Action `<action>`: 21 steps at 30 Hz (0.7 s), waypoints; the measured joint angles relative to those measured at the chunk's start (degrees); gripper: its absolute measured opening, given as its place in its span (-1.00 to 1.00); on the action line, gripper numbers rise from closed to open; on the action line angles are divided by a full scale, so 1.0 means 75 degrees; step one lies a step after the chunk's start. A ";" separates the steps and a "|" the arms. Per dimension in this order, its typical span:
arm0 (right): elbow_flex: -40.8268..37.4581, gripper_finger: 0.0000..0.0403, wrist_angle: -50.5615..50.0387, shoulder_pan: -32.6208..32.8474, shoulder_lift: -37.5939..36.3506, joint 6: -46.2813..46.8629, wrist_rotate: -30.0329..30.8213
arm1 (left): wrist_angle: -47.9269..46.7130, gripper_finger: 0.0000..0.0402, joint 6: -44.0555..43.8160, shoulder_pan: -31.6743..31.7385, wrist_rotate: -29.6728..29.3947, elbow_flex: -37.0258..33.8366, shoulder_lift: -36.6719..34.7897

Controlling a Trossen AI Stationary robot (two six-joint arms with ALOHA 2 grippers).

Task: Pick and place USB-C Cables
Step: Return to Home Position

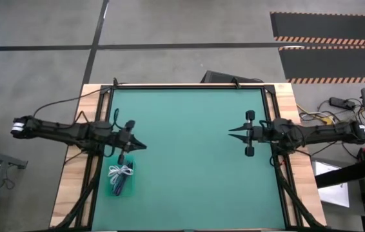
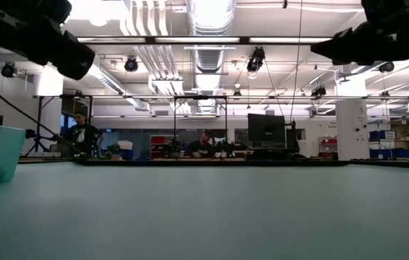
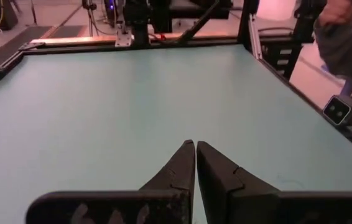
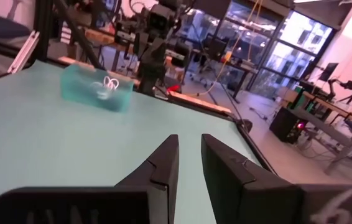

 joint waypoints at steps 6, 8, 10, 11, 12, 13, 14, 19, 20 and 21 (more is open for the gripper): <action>-0.0398 -0.71 -0.0042 -0.0001 -0.0766 0.0099 0.0000 | 0.0726 -1.00 -0.0031 0.0000 0.0000 -0.0712 -0.0624; -0.0530 -0.71 -0.0043 -0.0001 -0.1007 0.0126 0.0000 | 0.0909 -1.00 -0.0029 0.0000 0.0000 -0.0925 -0.0775; -0.0664 -0.71 -0.0041 -0.0001 -0.1254 0.0193 0.0000 | 0.0974 -1.00 -0.0032 0.0000 0.0000 -0.1093 -0.0897; -0.0743 -0.71 -0.0042 -0.0001 -0.1376 0.0227 0.0001 | 0.1064 -1.00 -0.0034 0.0000 0.0000 -0.1181 -0.0953; -0.0824 -0.71 -0.0039 -0.0001 -0.1495 0.0251 0.0003 | 0.1173 -1.00 -0.0033 0.0000 0.0000 -0.1280 -0.1006; -0.0919 -0.71 -0.0037 -0.0001 -0.1626 0.0270 0.0003 | 0.1293 -1.00 -0.0031 0.0000 0.0000 -0.1377 -0.1047; -0.1010 -0.71 -0.0050 -0.0001 -0.1759 0.0293 0.0003 | 0.1408 -1.00 -0.0031 0.0000 0.0000 -0.1485 -0.1097; -0.1194 -0.71 -0.0171 -0.0001 -0.2342 0.0436 0.0006 | 0.2057 -1.00 -0.0042 0.0000 0.0000 -0.1966 -0.1357; -0.1194 -0.71 -0.0299 -0.0001 -0.2435 0.0432 0.0009 | 0.2278 -1.00 -0.0036 0.0000 0.0000 -0.2099 -0.1401; -0.1194 -0.71 -0.0359 0.0001 -0.2530 0.0412 0.0005 | 0.2485 -1.00 -0.0035 0.0000 0.0000 -0.2237 -0.1446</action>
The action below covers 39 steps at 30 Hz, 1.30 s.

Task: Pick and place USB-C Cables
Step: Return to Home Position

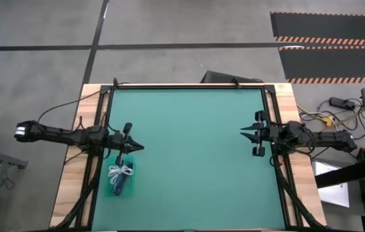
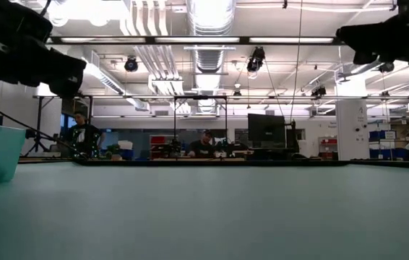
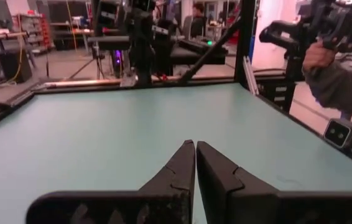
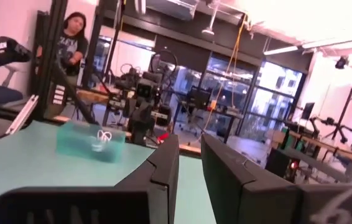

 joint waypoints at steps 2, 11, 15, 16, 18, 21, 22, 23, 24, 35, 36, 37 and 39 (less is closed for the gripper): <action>-0.0001 -0.71 -0.0305 0.0001 -0.0181 -0.0048 -0.0001 | 0.0187 -1.00 -0.0002 -0.0002 -0.0003 -0.0042 -0.0056; 0.0006 -0.71 -0.0739 -0.0002 -0.0835 -0.0176 -0.0009 | 0.0276 -1.00 -0.0188 0.0000 -0.0038 -0.0051 -0.0010; 0.0015 -0.71 -0.0721 -0.0001 -0.0836 -0.0223 -0.0069 | 0.0273 -1.00 -0.0191 0.0000 -0.0041 -0.0051 0.0089; 0.0015 -0.71 -0.0727 -0.0002 -0.0834 -0.0192 -0.0064 | 0.0273 -1.00 -0.0191 -0.0002 -0.0041 -0.0052 0.0130; 0.0015 -0.71 -0.0737 0.0001 -0.0801 -0.0091 0.0046 | 0.0271 -1.00 -0.0191 -0.0003 -0.0041 -0.0054 0.0190; 0.0015 -0.71 -0.0726 -0.0002 -0.0707 -0.0106 0.0232 | 0.0271 -1.00 -0.0191 -0.0003 -0.0044 -0.0054 0.0314; 0.0015 -0.71 -0.0720 -0.0002 -0.0673 -0.0165 0.0232 | 0.0271 -1.00 -0.0191 0.0000 -0.0044 -0.0054 0.0352; 0.0015 -0.71 -0.0714 -0.0002 -0.0640 -0.0213 0.0216 | 0.0271 -1.00 -0.0191 -0.0003 -0.0044 -0.0054 0.0398; 0.0015 -0.71 -0.0714 -0.0002 -0.0608 -0.0235 0.0211 | 0.0271 -1.00 -0.0191 -0.0002 -0.0044 -0.0054 0.0441; 0.0017 -0.71 -0.0717 -0.0002 -0.0475 -0.0112 0.0206 | 0.0271 -1.00 -0.0188 -0.0003 -0.0050 -0.0054 0.0916; 0.0017 -0.71 -0.0719 -0.0002 -0.0475 -0.0112 0.0206 | 0.0271 -1.00 -0.0188 0.0000 -0.0050 -0.0054 0.0967; 0.0017 -0.71 -0.0718 -0.0002 -0.0475 -0.0114 0.0207 | 0.0268 -1.00 -0.0188 -0.0003 -0.0050 -0.0056 0.1023; 0.0020 -0.71 -0.0717 -0.0002 -0.0475 -0.0114 0.0206 | 0.0271 -1.00 -0.0188 -0.0003 -0.0050 -0.0057 0.1128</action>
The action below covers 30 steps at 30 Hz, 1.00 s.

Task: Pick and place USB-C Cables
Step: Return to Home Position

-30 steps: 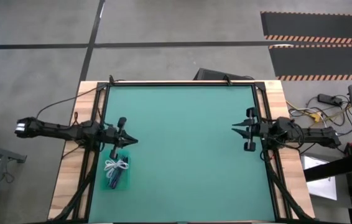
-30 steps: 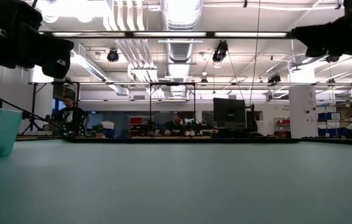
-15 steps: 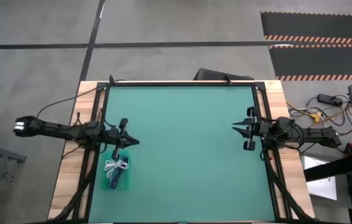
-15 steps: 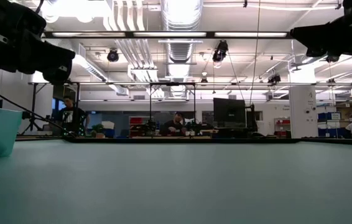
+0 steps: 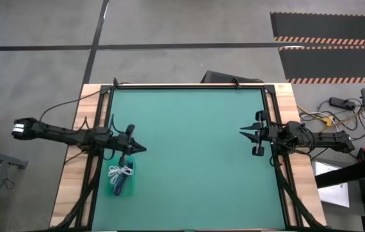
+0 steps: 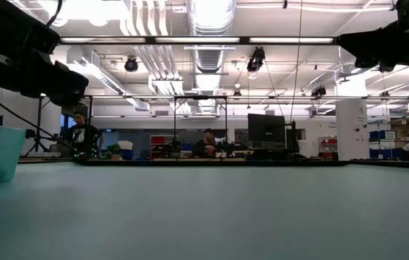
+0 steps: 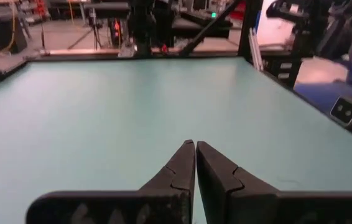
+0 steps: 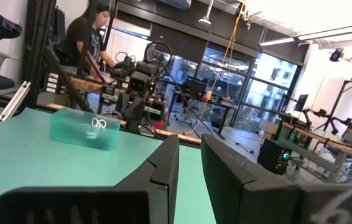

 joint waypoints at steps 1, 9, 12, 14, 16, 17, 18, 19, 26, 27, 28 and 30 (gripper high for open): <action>0.0000 -0.71 0.0000 0.0000 0.0000 -0.0001 -0.0001 | -0.0001 -1.00 0.0000 0.0001 0.0000 0.0000 0.0050; 0.0003 -0.71 0.0000 0.0000 0.0000 -0.0001 -0.0001 | -0.0008 -1.00 0.0003 0.0003 -0.0006 0.0000 0.0483; 0.0003 -0.71 0.0000 0.0000 0.0000 0.0001 0.0002 | -0.0004 -1.00 0.0003 0.0002 -0.0006 -0.0003 0.0668; 0.0003 -0.71 -0.0002 0.0000 0.0000 0.0002 0.0002 | -0.0006 -1.00 0.0003 0.0000 -0.0006 -0.0003 0.0794; 0.0003 -0.71 0.0000 0.0000 0.0000 0.0002 0.0002 | -0.0006 -1.00 0.0003 0.0000 -0.0006 -0.0003 0.0933; 0.0005 -0.71 0.0000 0.0000 0.0000 0.0002 0.0001 | -0.0006 -1.00 0.0003 0.0002 -0.0006 -0.0003 0.1002; 0.0006 -0.71 0.0000 0.0000 0.0000 0.0001 0.0001 | -0.0006 -1.00 0.0003 0.0002 -0.0006 -0.0006 0.1076; 0.0006 -0.71 0.0000 0.0000 0.0000 0.0001 -0.0001 | -0.0003 -1.00 0.0003 0.0000 -0.0006 -0.0006 0.1154; 0.0015 -0.71 0.0000 0.0000 0.0000 0.0002 0.0002 | -0.0004 -1.00 0.0005 0.0002 -0.0006 -0.0006 0.1714; 0.0015 -0.71 0.0000 0.0000 0.0000 0.0001 0.0002 | -0.0006 -1.00 0.0006 0.0003 -0.0006 -0.0006 0.1797; 0.0015 -0.71 -0.0002 0.0000 0.0000 0.0001 0.0001 | -0.0003 -1.00 0.0003 0.0002 -0.0006 -0.0006 0.1877; 0.0015 -0.71 0.0000 0.0000 0.0000 0.0000 0.0002 | 0.0025 -1.00 -0.0005 0.0003 -0.0006 -0.0009 0.2044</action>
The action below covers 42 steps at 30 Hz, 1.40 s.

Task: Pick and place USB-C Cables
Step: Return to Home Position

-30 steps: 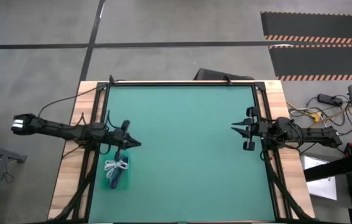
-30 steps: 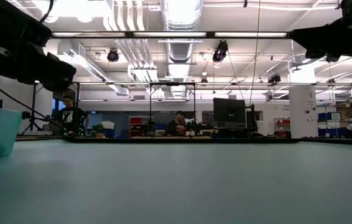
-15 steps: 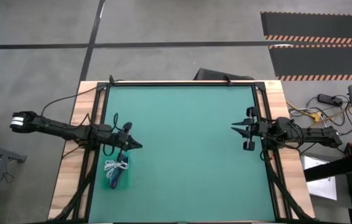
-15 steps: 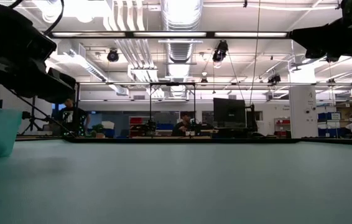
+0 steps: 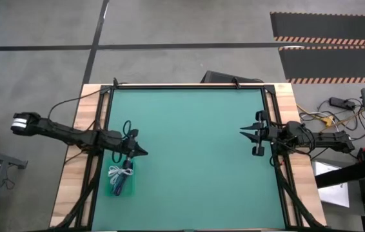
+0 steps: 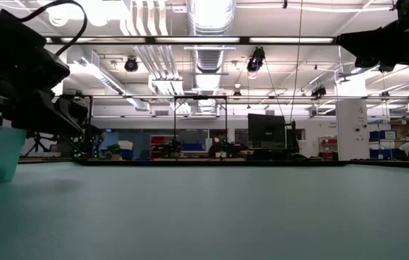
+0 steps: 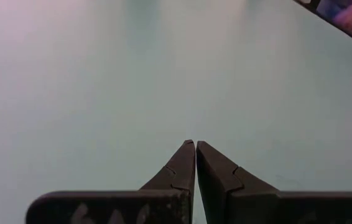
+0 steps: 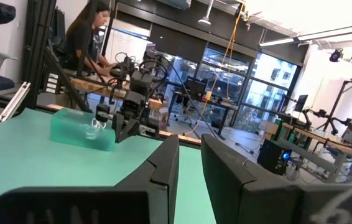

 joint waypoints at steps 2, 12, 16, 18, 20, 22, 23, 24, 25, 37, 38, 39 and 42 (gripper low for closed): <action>0.0000 -0.71 0.0000 0.0000 0.0000 0.0002 0.0000 | 0.0065 -1.00 0.0002 0.0000 0.0003 0.0000 0.0160; 0.0000 -0.71 0.0000 0.0000 0.0000 0.0001 -0.0001 | 0.0156 -1.00 -0.0001 0.0000 0.0003 0.0000 0.0639; 0.0000 -0.71 -0.0003 0.0000 0.0000 0.0001 0.0000 | 0.0418 -1.00 0.0006 0.0000 0.0003 0.0000 0.0707; 0.0000 -0.71 -0.0002 0.0000 0.0000 0.0002 0.0000 | 0.0612 -1.00 0.0002 0.0000 0.0003 0.0000 0.0694; 0.0000 -0.71 -0.0001 0.0000 0.0000 0.0001 -0.0001 | 0.0655 -1.00 0.0003 0.0000 0.0003 0.0000 0.0687; 0.0000 -0.71 0.0000 0.0000 0.0000 0.0000 0.0000 | 0.0802 -1.00 0.0011 0.0000 0.0000 0.0000 0.0690; 0.0000 -0.71 0.0000 0.0000 0.0000 0.0000 -0.0001 | 0.0831 -1.00 0.0014 0.0000 0.0000 0.0000 0.0698; 0.0000 -0.71 -0.0001 0.0000 0.0000 0.0000 0.0000 | 0.0883 -1.00 0.0022 0.0000 0.0000 0.0000 0.0710; 0.0000 -0.71 0.0000 0.0000 0.0000 0.0000 -0.0003 | 0.0916 -1.00 0.0022 0.0000 0.0003 0.0000 0.0710; 0.0000 -0.71 0.0000 0.0000 0.0000 0.0001 0.0000 | 0.0980 -1.00 0.0011 0.0000 0.0000 0.0029 0.0844; 0.0000 -0.71 0.0000 0.0000 0.0000 0.0001 0.0000 | 0.0980 -1.00 0.0011 0.0000 0.0000 0.0027 0.0849; 0.0000 -0.71 0.0000 0.0000 0.0000 0.0001 0.0000 | 0.0985 -1.00 0.0009 0.0000 0.0001 0.0026 0.0859; 0.0000 -0.71 0.0000 0.0000 0.0000 0.0001 0.0000 | 0.1005 -1.00 0.0005 0.0000 0.0000 0.0026 0.0891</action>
